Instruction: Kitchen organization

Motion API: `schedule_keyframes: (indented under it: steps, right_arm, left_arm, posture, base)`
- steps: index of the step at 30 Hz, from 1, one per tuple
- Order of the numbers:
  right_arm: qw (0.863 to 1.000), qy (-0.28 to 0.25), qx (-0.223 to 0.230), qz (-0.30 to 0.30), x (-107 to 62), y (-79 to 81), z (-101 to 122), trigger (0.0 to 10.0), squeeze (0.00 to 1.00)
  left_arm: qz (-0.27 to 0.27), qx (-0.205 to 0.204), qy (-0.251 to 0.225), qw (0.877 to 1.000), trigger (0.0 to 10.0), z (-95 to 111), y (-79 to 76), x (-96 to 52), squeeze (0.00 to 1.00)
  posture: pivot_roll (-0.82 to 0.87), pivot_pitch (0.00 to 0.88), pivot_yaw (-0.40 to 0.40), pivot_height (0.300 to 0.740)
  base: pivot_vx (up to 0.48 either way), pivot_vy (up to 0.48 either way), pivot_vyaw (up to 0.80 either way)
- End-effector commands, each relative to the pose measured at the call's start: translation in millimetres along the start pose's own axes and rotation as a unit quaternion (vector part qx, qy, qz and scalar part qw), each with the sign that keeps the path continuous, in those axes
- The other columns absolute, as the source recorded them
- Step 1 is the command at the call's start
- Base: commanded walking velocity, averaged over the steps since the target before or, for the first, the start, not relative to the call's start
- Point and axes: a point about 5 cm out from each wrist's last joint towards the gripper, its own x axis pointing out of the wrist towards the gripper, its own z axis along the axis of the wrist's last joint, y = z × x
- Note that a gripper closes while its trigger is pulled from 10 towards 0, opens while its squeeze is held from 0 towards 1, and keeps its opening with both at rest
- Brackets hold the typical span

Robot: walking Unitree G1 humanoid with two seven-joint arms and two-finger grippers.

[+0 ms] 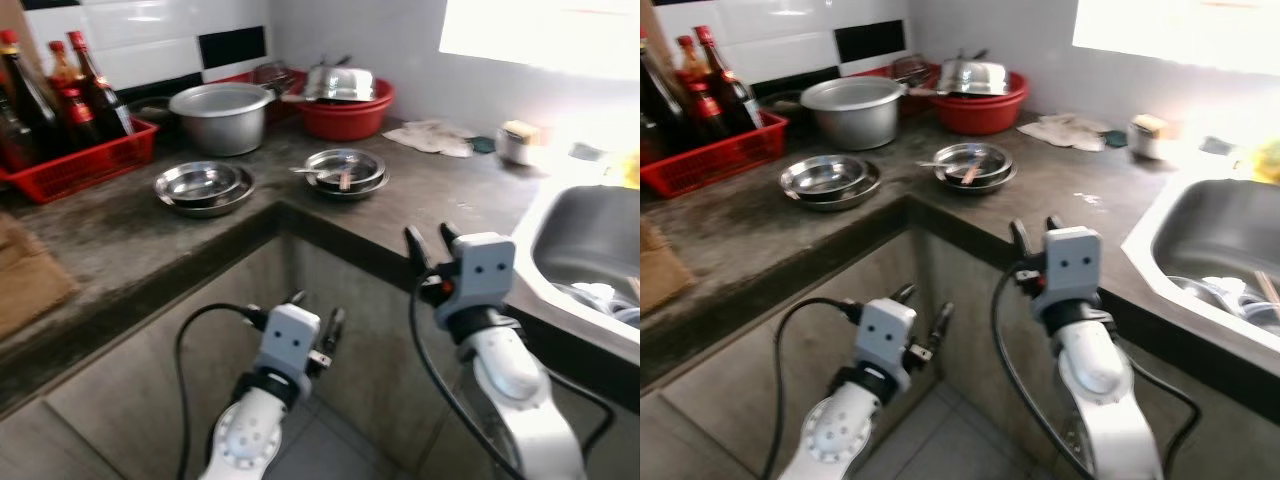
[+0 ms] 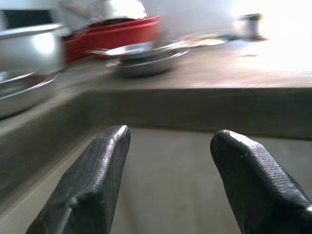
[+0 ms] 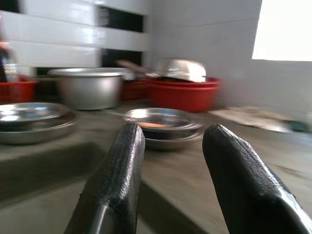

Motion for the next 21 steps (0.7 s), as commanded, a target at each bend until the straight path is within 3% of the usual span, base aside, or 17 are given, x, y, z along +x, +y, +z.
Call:
schedule_keyframes:
  steps: [1, 17, 21]
  right_arm:
    - [1.000, -0.016, 0.009, 0.018, 2.3, 6.4, 6.1, 10.0, 0.00]
    - [0.999, -0.037, 0.019, 0.028, 8.3, 3.6, 13.8, 10.0, 0.00]
    - [0.999, -0.023, 0.017, 0.024, 11.0, 1.9, 9.9, 10.0, 0.00]
  left_arm:
    - [0.008, 0.005, 0.007, 1.000, 10.0, -2.3, 4.8, -2.0, 0.00]
    - [0.007, 0.005, 0.006, 1.000, 10.0, -2.0, 4.1, -1.1, 0.00]
    - [0.006, 0.004, 0.005, 1.000, 10.0, -2.1, 3.5, -1.0, 0.00]
  posture:
    - [0.18, 0.000, -0.028, 0.740]
    - [0.18, 0.000, -0.028, 0.740]
    - [0.18, 0.000, -0.029, 0.740]
  base:
    - [0.311, 0.000, 0.80]
    - [0.309, 0.000, 0.80]
    - [0.307, 0.000, 0.00]
